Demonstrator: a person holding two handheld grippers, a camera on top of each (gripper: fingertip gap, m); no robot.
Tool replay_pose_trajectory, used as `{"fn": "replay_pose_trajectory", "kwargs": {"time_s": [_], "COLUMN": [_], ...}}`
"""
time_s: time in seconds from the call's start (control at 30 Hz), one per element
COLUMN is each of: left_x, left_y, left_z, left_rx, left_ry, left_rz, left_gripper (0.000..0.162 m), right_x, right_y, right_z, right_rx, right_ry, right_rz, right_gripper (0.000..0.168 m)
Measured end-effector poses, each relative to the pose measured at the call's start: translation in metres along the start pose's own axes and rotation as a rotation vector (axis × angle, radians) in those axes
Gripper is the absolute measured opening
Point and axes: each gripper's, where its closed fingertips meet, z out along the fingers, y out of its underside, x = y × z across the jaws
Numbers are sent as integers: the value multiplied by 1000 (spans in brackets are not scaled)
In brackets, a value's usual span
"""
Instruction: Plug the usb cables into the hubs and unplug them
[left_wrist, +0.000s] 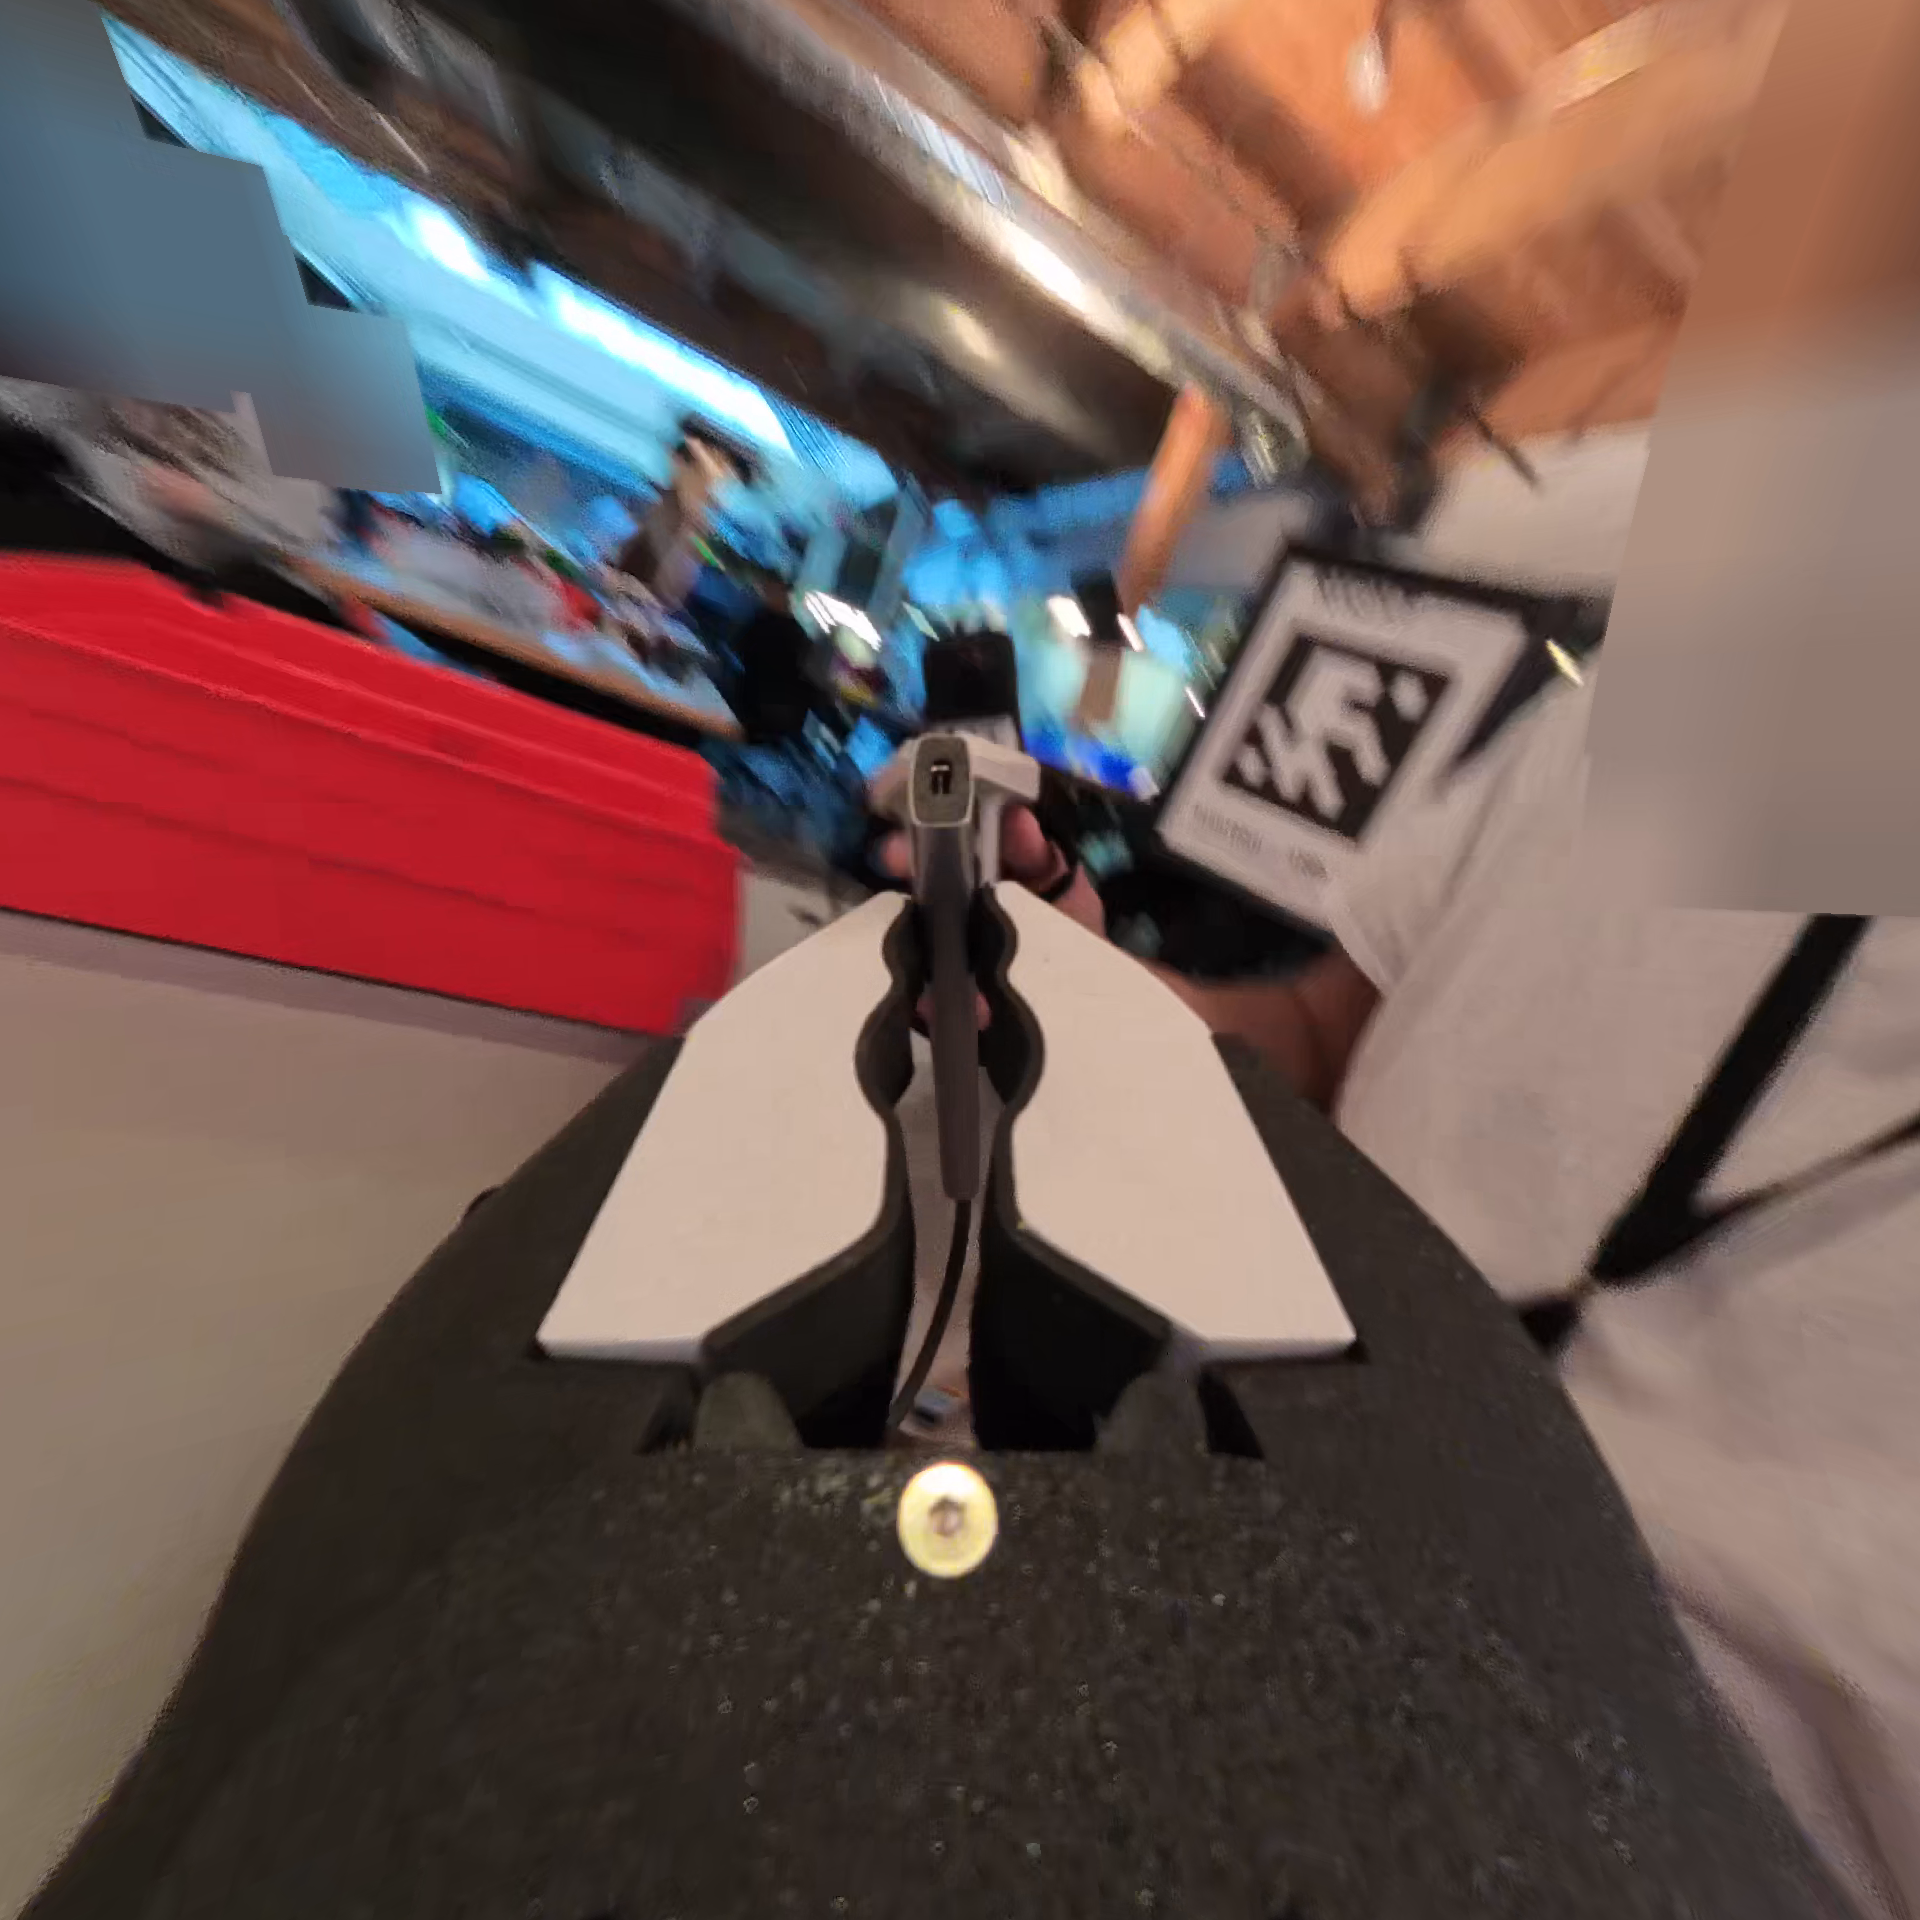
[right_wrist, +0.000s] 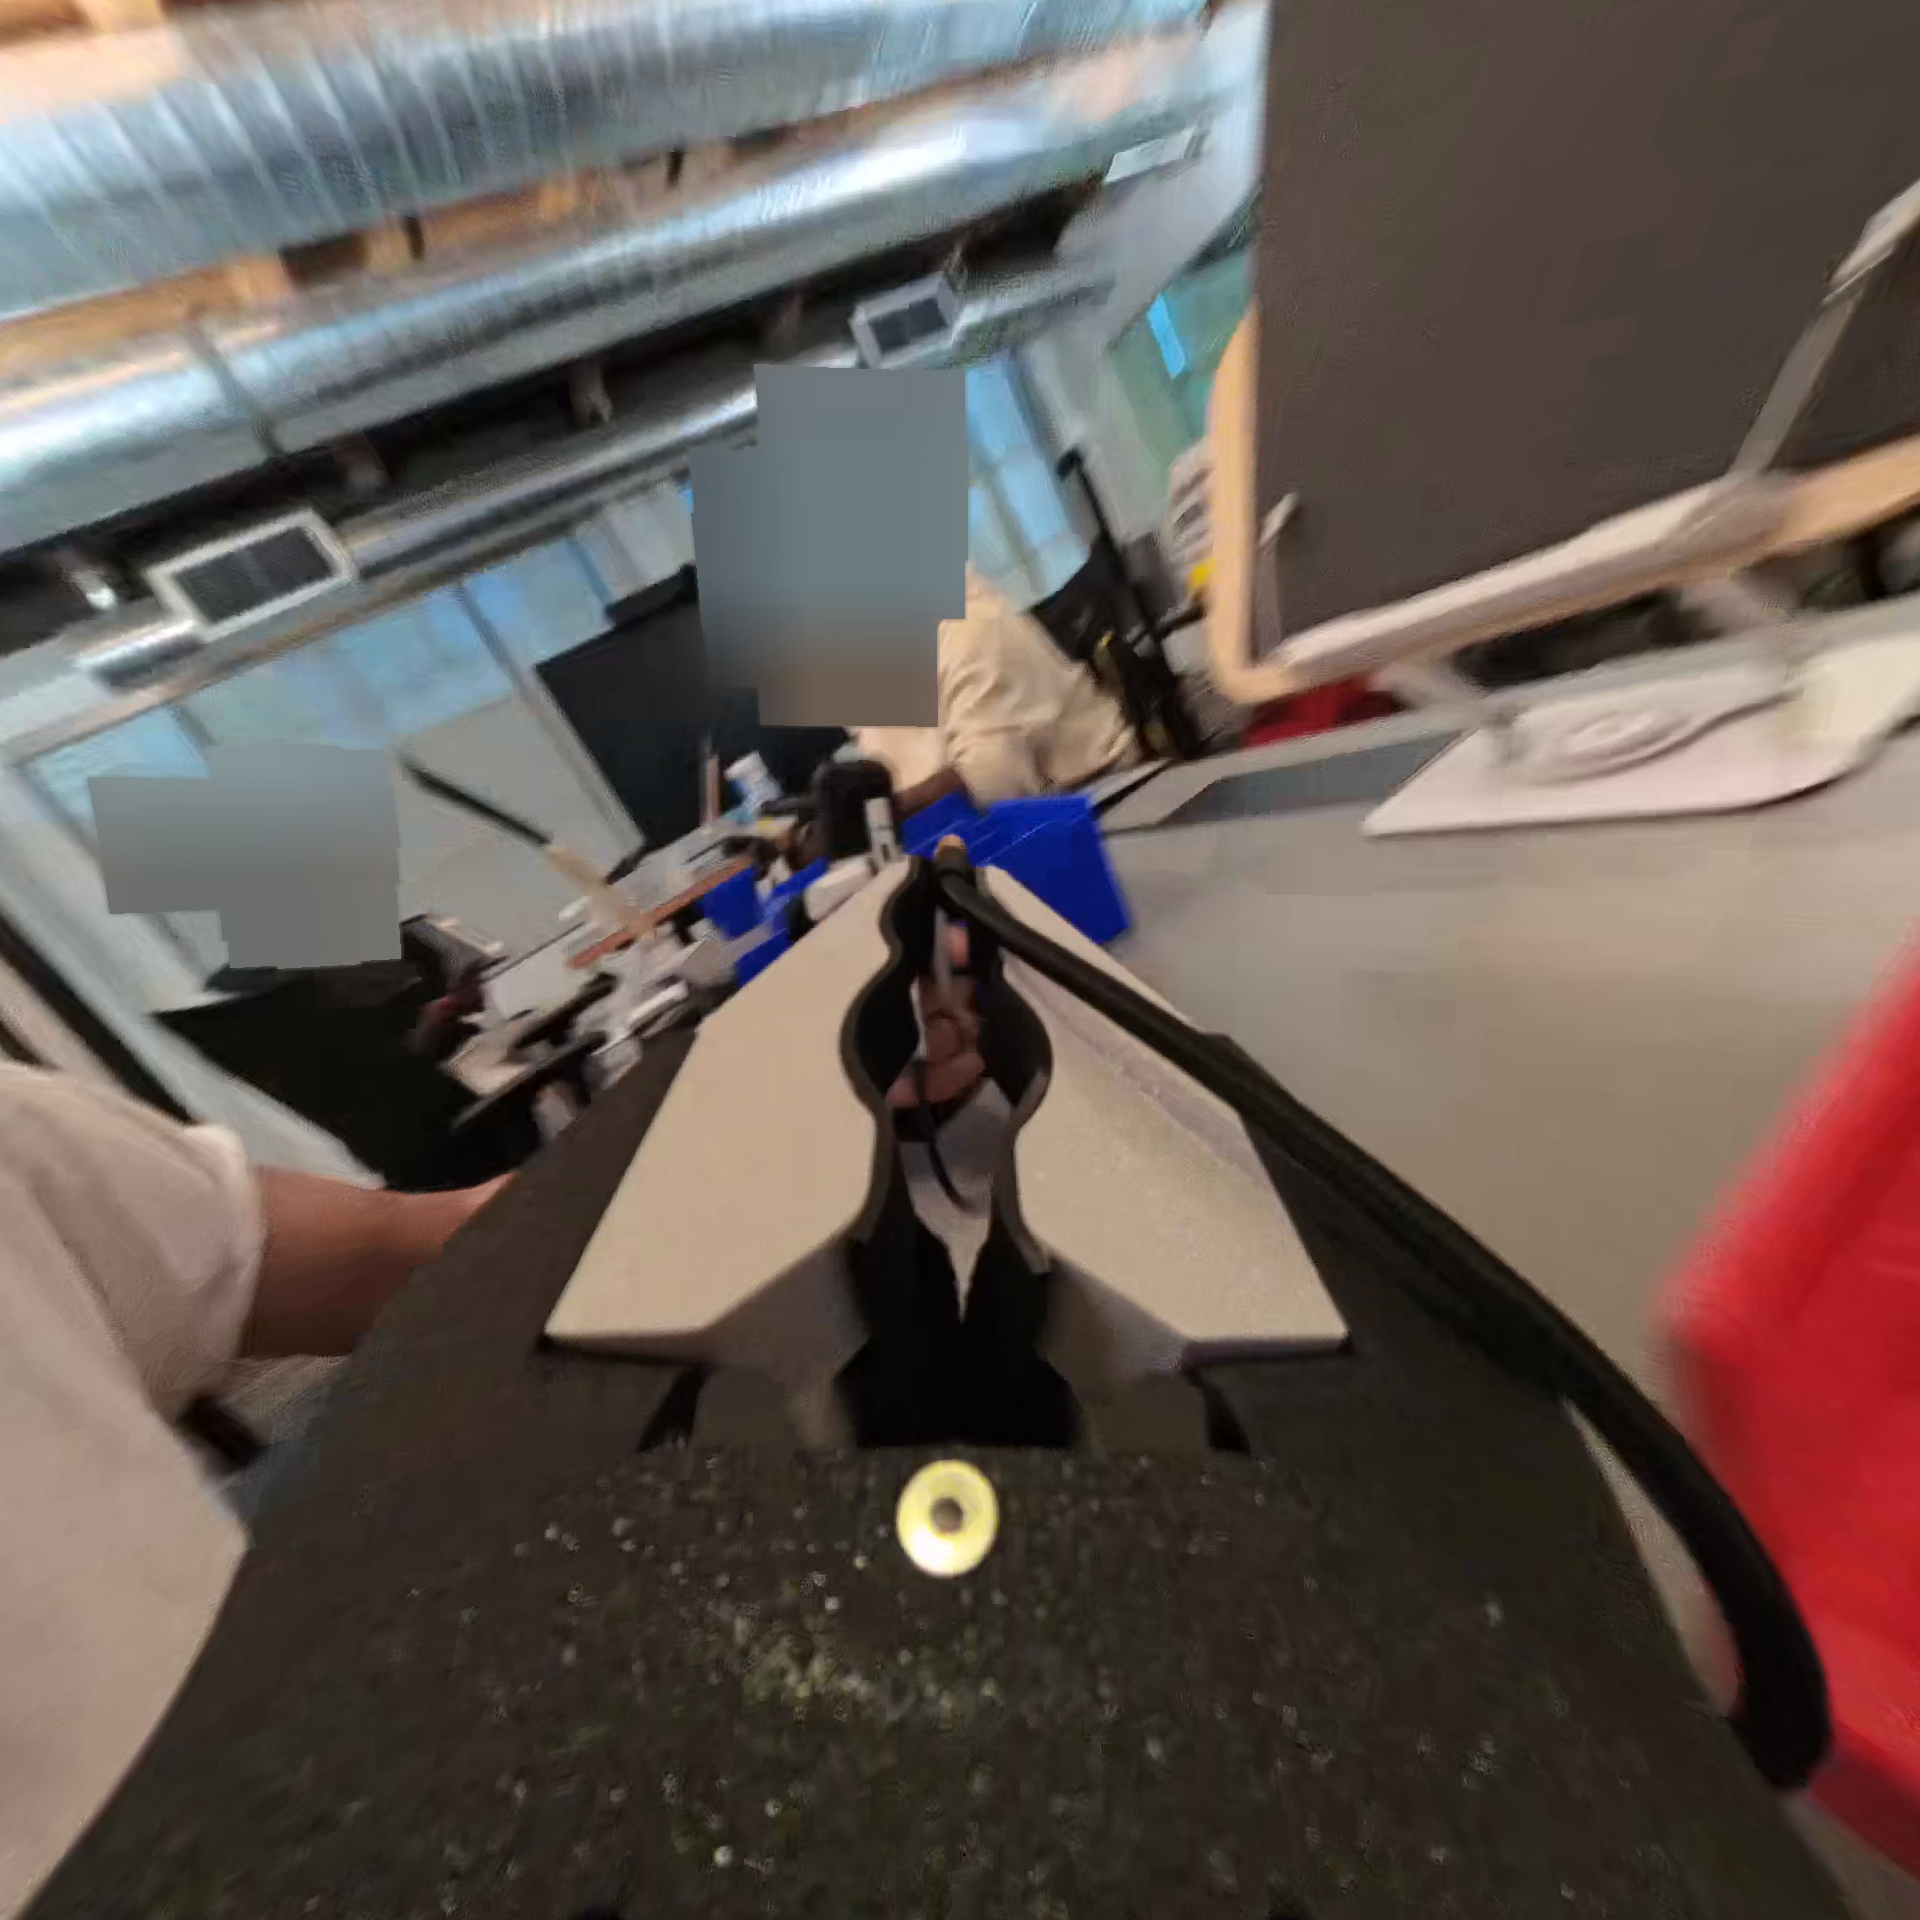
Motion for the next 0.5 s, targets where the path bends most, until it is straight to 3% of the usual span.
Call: {"fn": "replay_pose_trajectory", "kwargs": {"time_s": [0.07, 0.17, 0.33, 0.5], "left_x": [-7, -5, -17, -23], "left_y": [-13, 37, 34, 38], "left_z": [-6, 29, 23, 22], "left_rx": [24, -156, -141, -138], "left_ry": [-53, -44, -128, -146], "left_rz": [50, 49, 57, 18], "left_gripper": [8, 9, 9, 9], "right_x": [-2, -29, -44, -44], "right_y": [-1, 9, -10, -78], "right_z": [-12, 4, 1, 1], "right_rx": [-77, -143, -175, -246], "right_ry": [29, -31, -159, -177], "right_rz": [-122, -164, 76, 39], "right_gripper": [4, 4, 4, 4]}}
